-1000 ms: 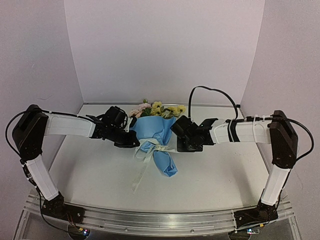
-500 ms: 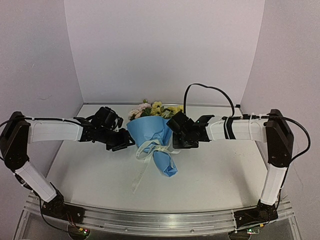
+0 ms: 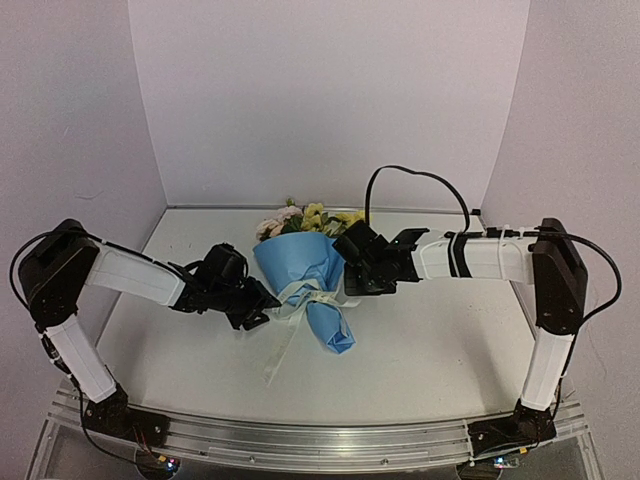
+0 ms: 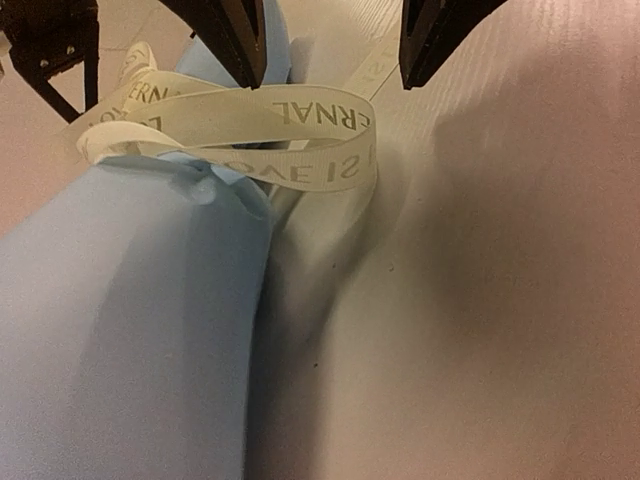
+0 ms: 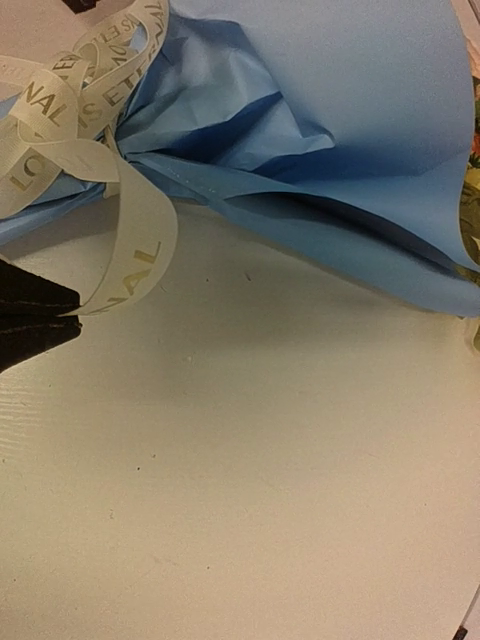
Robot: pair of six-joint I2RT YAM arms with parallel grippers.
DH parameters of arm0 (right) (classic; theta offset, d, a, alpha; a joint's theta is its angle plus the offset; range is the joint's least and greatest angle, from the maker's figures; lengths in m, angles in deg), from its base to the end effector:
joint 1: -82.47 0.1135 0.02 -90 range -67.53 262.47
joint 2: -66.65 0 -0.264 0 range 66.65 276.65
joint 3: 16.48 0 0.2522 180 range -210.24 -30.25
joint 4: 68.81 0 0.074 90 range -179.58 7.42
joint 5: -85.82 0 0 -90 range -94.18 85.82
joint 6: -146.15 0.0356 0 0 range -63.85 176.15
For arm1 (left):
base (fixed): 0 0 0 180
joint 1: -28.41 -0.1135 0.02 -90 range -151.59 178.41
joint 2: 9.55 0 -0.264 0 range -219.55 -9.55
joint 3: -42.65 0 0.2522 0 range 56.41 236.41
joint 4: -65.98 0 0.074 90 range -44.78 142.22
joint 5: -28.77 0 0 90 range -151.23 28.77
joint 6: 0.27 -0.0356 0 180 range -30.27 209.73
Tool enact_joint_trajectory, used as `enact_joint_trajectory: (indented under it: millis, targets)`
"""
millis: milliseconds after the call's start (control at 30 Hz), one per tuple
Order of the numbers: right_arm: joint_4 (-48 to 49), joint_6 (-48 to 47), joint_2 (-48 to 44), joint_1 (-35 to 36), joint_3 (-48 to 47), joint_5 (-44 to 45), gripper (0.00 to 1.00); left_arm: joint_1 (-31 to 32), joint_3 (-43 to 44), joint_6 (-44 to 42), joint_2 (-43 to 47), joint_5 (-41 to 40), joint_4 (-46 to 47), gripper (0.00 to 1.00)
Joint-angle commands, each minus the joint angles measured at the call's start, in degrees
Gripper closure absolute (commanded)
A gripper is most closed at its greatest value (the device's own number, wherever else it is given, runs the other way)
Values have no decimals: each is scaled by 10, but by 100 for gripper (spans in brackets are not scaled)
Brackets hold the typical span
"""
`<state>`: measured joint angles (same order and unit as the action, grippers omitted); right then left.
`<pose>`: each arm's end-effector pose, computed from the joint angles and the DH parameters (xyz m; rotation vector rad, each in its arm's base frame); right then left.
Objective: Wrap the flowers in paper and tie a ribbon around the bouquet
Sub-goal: Tie the half-tied ribbon around the folded bouquet.
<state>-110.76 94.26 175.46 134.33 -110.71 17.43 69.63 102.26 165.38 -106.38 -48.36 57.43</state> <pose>0.2625 0.3130 0.2106 -0.1546 2.4632 0.1911 0.2415 -0.2221 0.1452 -0.6833 2.6251 -1.0982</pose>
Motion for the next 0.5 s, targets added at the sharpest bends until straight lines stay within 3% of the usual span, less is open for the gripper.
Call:
enact_joint_trajectory:
  millis: [0, 233, 467]
  targets:
    - [-6, 0, -10, 3, -2, 17, 100, 22, 19, 126, -33, -13, 64, 52]
    - [-6, 3, -9, 3, -3, 18, 100, 25, 48, 181, -55, -44, 34, 52]
    - [-3, 3, -10, 3, 4, 17, 100, 33, 74, 213, -79, -56, 9, 59]
